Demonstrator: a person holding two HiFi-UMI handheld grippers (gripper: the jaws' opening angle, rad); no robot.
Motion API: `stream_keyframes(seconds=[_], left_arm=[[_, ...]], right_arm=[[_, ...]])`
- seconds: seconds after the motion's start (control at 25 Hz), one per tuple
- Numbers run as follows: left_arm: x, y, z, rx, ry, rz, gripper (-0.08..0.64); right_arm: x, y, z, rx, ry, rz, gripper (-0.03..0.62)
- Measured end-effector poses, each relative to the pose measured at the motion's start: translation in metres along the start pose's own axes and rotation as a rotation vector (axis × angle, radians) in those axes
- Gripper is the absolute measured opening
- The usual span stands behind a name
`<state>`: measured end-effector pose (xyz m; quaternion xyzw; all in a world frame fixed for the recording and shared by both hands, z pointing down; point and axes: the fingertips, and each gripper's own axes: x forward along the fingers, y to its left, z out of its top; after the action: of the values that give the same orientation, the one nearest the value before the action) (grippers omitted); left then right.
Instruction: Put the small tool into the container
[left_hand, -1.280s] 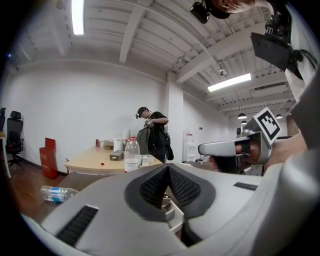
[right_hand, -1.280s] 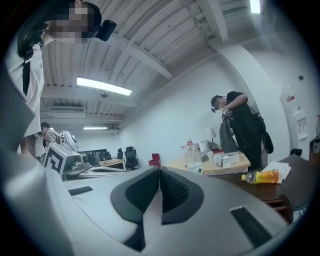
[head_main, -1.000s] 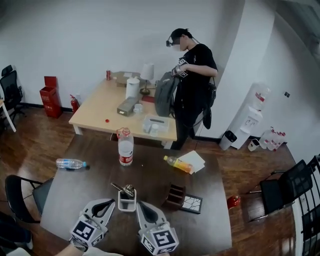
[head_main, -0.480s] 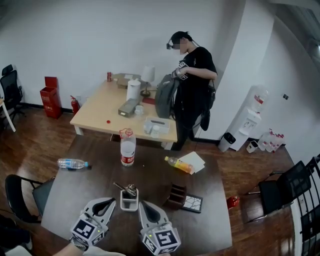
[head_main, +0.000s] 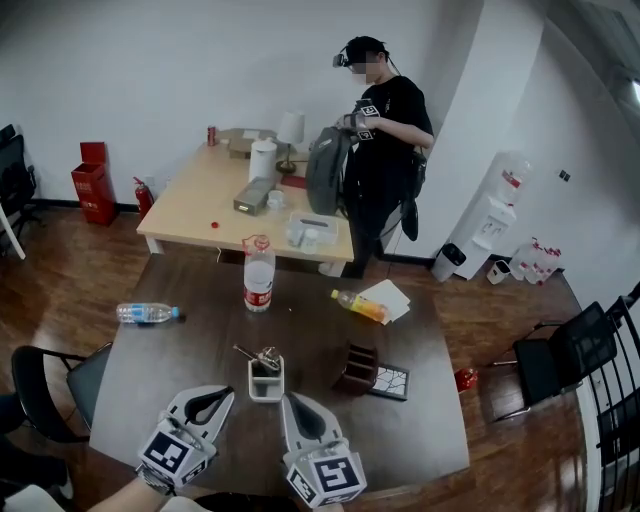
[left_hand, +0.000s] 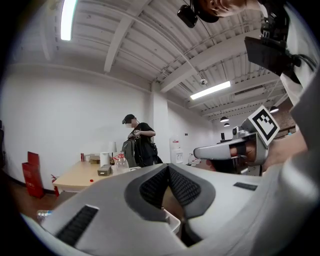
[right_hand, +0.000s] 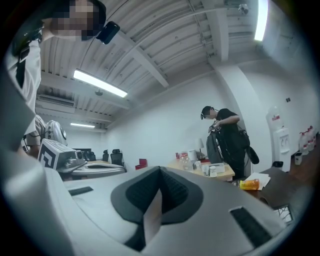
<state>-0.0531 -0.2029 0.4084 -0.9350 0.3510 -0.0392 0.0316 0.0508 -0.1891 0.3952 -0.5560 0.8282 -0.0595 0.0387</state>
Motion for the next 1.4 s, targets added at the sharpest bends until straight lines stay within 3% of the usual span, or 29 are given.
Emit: stream_keyframes(seconds=[0.32, 0.48, 0.68, 1.08, 1.4], left_arm=[[-0.026, -0.017, 0.001, -0.01, -0.02, -0.005, 0.005], [-0.034, -0.033, 0.007, 0.072, -0.012, -0.001, 0.005], [-0.053, -0.071, 0.022, 0.099, -0.025, 0.021, 0.005], [-0.128, -0.206, 0.035, 0.12, -0.025, 0.11, 0.005], [-0.189, -0.275, 0.053, 0.092, -0.053, 0.142, 0.005]], right_arm=[[-0.035, 0.018, 0.002, 0.019, -0.017, 0.0, -0.018], [-0.048, 0.024, 0.004, 0.012, -0.02, 0.02, -0.018], [-0.087, 0.028, 0.011, 0.024, -0.032, 0.034, -0.02], [-0.231, 0.051, 0.005, 0.033, -0.019, 0.086, -0.02], [-0.322, 0.08, 0.017, 0.068, -0.014, 0.09, -0.02]])
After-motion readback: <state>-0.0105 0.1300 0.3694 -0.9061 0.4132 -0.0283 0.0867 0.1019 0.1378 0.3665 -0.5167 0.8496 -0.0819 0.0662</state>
